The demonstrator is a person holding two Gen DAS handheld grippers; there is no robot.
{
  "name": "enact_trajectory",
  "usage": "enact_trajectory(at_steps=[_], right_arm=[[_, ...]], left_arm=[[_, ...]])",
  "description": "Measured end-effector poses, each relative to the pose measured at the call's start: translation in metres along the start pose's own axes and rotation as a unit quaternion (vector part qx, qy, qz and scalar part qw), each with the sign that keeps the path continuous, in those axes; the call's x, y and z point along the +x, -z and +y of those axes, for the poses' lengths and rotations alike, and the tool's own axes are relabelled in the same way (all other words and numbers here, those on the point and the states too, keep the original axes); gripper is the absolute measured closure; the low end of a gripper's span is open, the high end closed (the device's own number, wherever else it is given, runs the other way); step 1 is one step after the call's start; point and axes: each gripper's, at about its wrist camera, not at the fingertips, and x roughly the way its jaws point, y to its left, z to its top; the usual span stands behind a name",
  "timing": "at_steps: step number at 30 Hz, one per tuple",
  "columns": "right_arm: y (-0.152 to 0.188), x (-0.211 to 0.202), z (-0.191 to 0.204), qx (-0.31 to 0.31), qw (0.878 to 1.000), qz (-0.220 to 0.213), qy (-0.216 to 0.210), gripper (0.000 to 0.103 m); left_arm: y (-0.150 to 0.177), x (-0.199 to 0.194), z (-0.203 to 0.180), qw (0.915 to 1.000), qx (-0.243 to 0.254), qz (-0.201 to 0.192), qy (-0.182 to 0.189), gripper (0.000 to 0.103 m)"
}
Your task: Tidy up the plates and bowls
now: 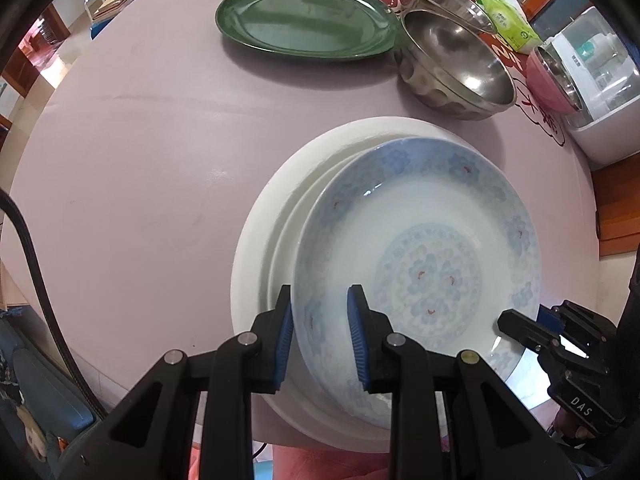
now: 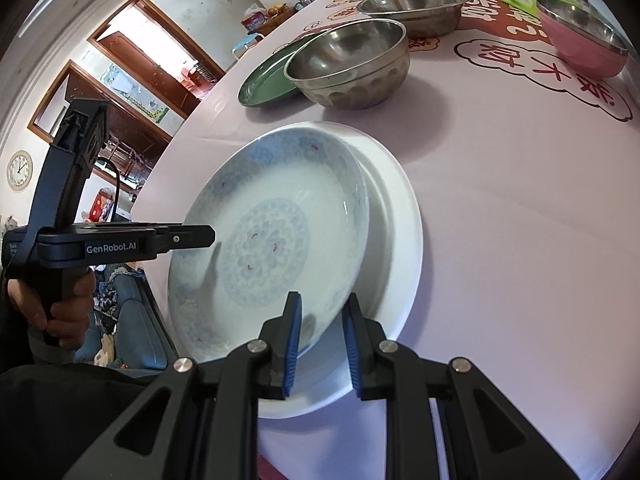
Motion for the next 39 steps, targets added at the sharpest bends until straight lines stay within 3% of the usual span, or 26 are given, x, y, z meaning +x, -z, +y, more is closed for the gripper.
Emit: enact_trajectory(at_steps=[16, 33, 39], right_arm=[[-0.005, 0.006, 0.012, -0.035, 0.999, 0.020, 0.012, 0.080], [-0.012, 0.004, 0.028, -0.069, 0.995, 0.039, 0.067, 0.079], [-0.018, -0.014, 0.029, -0.074, 0.993, -0.001, 0.095, 0.057]], left_arm=[[0.009, -0.001, 0.001, 0.9998, -0.012, -0.005, -0.013, 0.078], [0.009, -0.031, 0.011, 0.9983, -0.037, -0.044, -0.008, 0.075], [0.008, -0.048, 0.008, 0.9975, -0.035, -0.060, -0.012, 0.074]])
